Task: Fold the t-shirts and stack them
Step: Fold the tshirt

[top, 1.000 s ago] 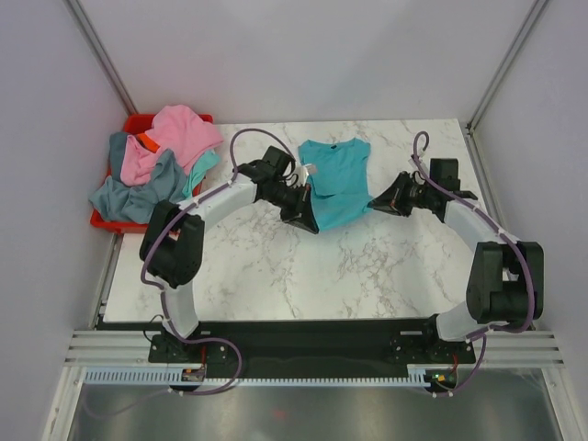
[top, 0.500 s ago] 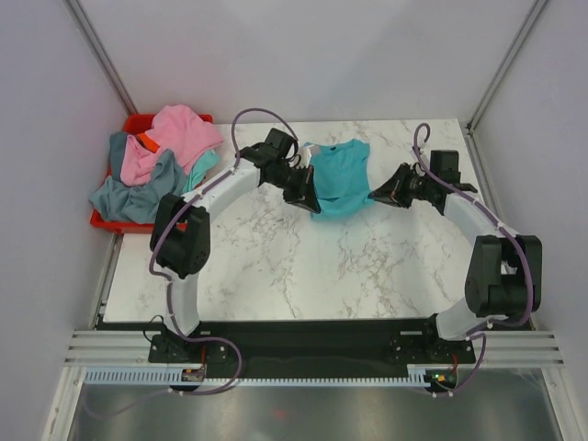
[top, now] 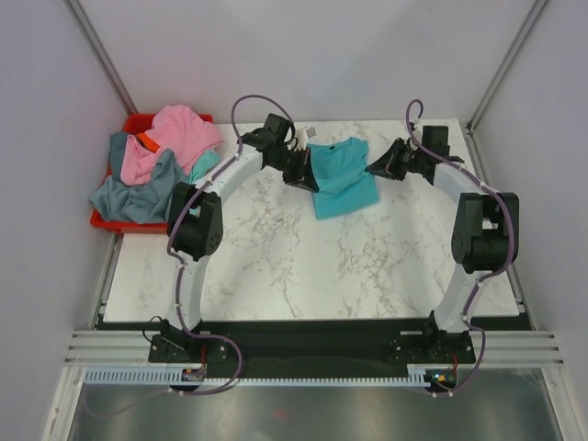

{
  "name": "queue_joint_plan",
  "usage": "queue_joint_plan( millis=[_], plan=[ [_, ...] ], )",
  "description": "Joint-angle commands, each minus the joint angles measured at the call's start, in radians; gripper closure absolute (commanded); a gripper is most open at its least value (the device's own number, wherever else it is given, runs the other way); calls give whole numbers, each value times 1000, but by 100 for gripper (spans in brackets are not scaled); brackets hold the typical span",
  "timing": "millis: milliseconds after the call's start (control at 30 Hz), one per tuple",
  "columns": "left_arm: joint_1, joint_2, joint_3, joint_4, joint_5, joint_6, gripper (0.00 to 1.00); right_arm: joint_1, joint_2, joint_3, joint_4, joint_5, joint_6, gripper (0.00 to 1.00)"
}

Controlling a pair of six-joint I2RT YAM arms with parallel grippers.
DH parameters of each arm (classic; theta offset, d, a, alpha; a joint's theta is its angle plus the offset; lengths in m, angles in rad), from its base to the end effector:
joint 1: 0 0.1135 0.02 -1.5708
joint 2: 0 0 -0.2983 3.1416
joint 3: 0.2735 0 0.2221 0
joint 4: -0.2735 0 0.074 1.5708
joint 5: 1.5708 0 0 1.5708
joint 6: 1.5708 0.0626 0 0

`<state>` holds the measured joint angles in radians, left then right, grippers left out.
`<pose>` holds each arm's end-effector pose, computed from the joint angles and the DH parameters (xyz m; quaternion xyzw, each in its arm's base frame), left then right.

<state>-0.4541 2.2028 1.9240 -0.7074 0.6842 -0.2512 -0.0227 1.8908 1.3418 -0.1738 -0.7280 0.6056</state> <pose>0.4193 -0.2487 0.2508 0.1875 0.8877 -0.3952 0.1438 0.4189 0.0321 0.2564 0.1239 0.8553 0.4213 0.2750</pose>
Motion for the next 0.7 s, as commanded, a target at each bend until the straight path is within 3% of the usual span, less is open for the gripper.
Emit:
queue_joint_plan(
  millis=[0,367,600,633,667],
  plan=[
    [14,38,124,5,-35,79,98,-3,63,114,62,7,8,100],
    [35,192,378,34,-135,138,98,4,266,348,129,21,37,100],
    [43,274,457,103,-271,147,96,17,393,502,151,56,17,100],
    [42,282,458,115,-303,141,82,18,412,516,151,67,16,91],
    [40,287,470,124,-328,151,55,48,419,536,149,79,10,78]
  ],
)
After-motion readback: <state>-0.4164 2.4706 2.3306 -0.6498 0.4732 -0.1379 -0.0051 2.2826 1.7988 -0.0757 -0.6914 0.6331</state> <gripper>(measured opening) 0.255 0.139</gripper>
